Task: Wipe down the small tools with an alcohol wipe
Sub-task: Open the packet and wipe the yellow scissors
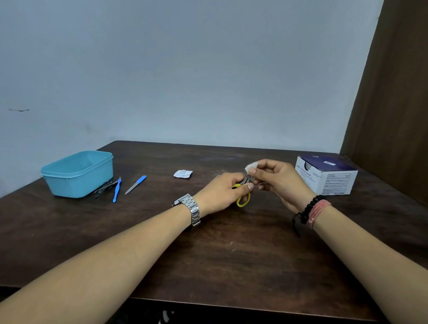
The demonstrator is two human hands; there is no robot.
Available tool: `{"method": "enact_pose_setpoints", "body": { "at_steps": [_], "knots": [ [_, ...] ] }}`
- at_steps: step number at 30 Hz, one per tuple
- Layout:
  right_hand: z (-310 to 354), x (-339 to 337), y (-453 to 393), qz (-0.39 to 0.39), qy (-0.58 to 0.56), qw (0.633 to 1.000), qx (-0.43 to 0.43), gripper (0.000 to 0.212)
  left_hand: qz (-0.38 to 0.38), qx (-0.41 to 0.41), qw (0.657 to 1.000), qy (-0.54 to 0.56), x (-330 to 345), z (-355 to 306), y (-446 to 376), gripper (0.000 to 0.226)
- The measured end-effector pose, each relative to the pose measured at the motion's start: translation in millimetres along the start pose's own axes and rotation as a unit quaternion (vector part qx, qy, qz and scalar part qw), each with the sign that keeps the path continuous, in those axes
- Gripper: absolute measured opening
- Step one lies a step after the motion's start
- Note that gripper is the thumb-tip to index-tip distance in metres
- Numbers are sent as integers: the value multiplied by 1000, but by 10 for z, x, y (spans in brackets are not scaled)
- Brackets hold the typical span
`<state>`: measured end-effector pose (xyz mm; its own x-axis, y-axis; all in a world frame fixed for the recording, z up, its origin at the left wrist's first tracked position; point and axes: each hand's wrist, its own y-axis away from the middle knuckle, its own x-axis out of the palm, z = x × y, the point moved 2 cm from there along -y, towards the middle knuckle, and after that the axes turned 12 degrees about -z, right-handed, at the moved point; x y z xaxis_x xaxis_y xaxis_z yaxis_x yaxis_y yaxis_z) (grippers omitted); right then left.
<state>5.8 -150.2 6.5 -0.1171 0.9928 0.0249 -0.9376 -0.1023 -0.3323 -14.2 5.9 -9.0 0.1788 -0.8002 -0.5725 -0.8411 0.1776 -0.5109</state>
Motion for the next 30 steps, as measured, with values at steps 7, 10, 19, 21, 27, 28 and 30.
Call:
{"method": "enact_pose_setpoints", "body": {
  "at_steps": [7, 10, 19, 21, 27, 28, 30],
  "knots": [
    [-44, 19, 14, 6, 7, 1000, 11, 5, 5, -5, 1000, -1, 8, 20, 0, 30],
    [-6, -12, -15, -17, -15, 1000, -2, 5, -6, -9, 1000, 17, -4, -8, 3, 25],
    [-7, -20, -36, -22, -23, 999, -7, 4, 6, -29, 997, 72, 9, -24, 18, 14],
    [-33, -7, -22, -2, -13, 1000, 5, 4, 10, -29, 997, 74, 10, -26, 21, 16],
    [-11, -22, -27, -8, -32, 999, -4, 7, 12, -20, 997, 71, 13, 3, 12, 17],
    [-16, -23, -23, -5, -31, 1000, -2, 7, 12, -21, 997, 72, 14, 5, 10, 17],
    [-33, -1, -3, 12, -18, 1000, 1, 6, 9, -22, 997, 69, 15, 9, 9, 20]
  ]
}}
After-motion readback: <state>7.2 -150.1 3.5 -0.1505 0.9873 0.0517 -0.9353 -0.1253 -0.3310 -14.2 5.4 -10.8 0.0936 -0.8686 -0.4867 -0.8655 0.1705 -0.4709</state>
